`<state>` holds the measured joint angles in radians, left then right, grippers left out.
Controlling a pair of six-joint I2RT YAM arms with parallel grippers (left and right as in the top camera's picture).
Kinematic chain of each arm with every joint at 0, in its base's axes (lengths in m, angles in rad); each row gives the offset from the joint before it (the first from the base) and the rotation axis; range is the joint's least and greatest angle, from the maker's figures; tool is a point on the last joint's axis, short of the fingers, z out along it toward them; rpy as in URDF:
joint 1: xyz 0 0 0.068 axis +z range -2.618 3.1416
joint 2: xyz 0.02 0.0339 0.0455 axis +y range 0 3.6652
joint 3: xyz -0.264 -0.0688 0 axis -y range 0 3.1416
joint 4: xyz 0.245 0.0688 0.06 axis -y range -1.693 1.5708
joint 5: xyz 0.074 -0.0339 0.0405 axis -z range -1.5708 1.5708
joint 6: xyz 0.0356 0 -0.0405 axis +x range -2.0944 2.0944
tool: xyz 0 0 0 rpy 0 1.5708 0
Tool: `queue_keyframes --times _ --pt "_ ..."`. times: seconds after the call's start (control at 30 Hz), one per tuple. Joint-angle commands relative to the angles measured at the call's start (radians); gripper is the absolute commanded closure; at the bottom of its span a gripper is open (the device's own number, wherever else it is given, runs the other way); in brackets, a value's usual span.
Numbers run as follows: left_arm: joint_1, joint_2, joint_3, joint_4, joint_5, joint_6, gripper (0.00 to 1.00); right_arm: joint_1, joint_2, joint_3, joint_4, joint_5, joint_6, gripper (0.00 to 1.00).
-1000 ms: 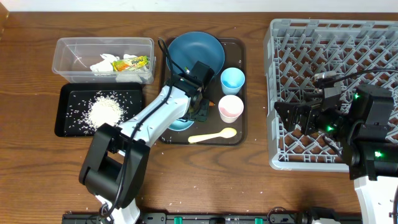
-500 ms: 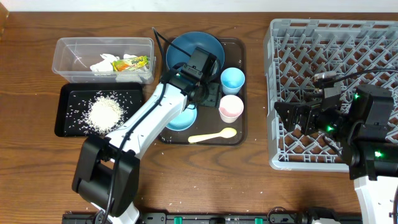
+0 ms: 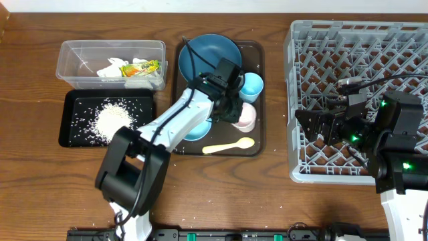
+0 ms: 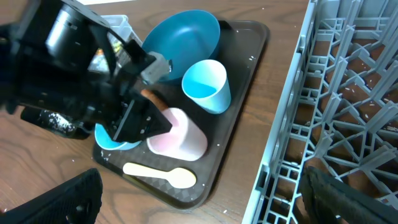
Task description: Sort waste into correct bins and load items into the dishwasher rack
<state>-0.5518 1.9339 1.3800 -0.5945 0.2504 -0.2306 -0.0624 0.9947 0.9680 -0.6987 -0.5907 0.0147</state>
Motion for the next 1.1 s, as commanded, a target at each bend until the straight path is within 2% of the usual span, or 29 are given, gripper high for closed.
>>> queue_keyframes --times 0.0,0.07,0.2,0.3,0.47,0.77,0.97,1.07 --pt "0.002 0.001 0.01 0.011 0.003 -0.003 0.85 -0.002 0.0 0.019 -0.002 0.0 0.006 0.01" --pt "0.006 -0.011 0.011 0.021 0.004 -0.034 0.94 -0.002 0.0 0.019 -0.002 -0.001 0.006 0.01" --pt "0.029 -0.068 0.019 0.018 0.035 -0.07 0.94 -0.002 0.0 0.019 0.0 -0.001 0.007 0.01" --pt "0.072 -0.136 0.02 0.018 0.15 -0.07 0.94 -0.002 0.0 0.019 0.011 -0.002 0.013 0.01" --pt "0.194 -0.242 0.019 0.021 0.455 -0.07 0.94 -0.002 0.001 0.019 0.078 -0.056 0.071 0.01" --pt "0.386 -0.27 0.019 0.079 0.941 -0.105 0.94 0.026 0.07 0.017 0.433 -0.446 0.104 0.03" --pt "0.452 -0.27 0.019 0.176 1.172 -0.183 0.94 0.151 0.18 0.017 0.656 -0.476 0.185 0.03" --pt "0.457 -0.27 0.019 0.211 1.236 -0.21 0.94 0.223 0.235 0.017 0.778 -0.476 0.218 0.03"
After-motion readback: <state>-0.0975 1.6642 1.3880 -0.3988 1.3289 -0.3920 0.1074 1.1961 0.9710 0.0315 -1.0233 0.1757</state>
